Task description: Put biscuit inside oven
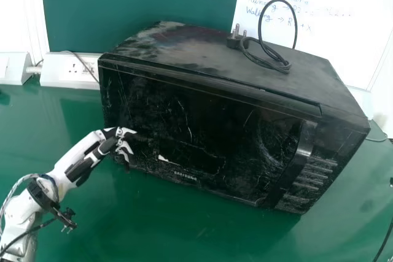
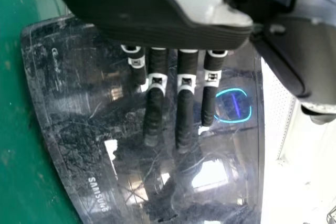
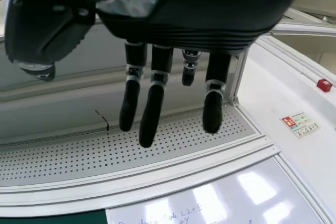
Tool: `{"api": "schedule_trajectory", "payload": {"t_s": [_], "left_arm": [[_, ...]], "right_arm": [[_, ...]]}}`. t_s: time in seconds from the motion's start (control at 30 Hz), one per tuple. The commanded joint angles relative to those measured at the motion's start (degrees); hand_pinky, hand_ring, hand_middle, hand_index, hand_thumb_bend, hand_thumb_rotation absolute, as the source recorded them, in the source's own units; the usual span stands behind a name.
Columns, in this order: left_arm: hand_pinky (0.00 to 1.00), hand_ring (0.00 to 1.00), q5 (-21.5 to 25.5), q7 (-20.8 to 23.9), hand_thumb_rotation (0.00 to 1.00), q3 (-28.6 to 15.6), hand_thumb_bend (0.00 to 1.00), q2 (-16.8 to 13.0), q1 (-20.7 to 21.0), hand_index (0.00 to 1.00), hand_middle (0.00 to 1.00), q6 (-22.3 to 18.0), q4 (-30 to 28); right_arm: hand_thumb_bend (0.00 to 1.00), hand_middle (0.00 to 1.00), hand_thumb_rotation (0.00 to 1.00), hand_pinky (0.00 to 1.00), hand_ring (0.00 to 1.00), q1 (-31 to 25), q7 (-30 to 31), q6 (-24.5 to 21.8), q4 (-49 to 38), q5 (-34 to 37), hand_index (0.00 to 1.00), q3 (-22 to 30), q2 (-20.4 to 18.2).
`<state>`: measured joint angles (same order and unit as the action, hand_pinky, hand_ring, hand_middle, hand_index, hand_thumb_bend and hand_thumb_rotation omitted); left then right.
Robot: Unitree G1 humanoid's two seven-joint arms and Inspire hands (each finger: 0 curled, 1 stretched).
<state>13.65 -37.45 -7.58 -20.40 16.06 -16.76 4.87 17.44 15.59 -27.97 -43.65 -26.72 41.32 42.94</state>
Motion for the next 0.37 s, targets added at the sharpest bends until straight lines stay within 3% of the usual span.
{"api": "schedule_trajectory", "payload": {"t_s": [0.0,0.2,0.33], "left_arm": [[0.26,0.30,-0.47,0.81,0.20,0.45,0.67,-0.48,-0.83,0.72,0.41,0.50,-0.25],[0.25,0.30,0.04,1.35,0.18,-0.20,0.67,-0.63,-0.55,0.71,0.41,0.48,1.07],[0.25,0.30,0.48,2.38,0.23,-1.39,0.70,-0.24,0.03,0.69,0.40,-1.34,3.60]], "right_arm": [[0.78,0.42,0.43,0.22,0.30,0.35,-0.75,0.18,0.17,0.70,0.52,0.69,0.18],[0.81,0.38,0.45,0.20,0.28,-0.27,-1.42,-0.38,-0.62,-1.08,0.52,-0.03,0.44],[0.81,0.38,0.46,0.18,0.27,-0.13,-1.43,-0.75,-0.74,-1.89,0.51,-0.44,0.50]]}}
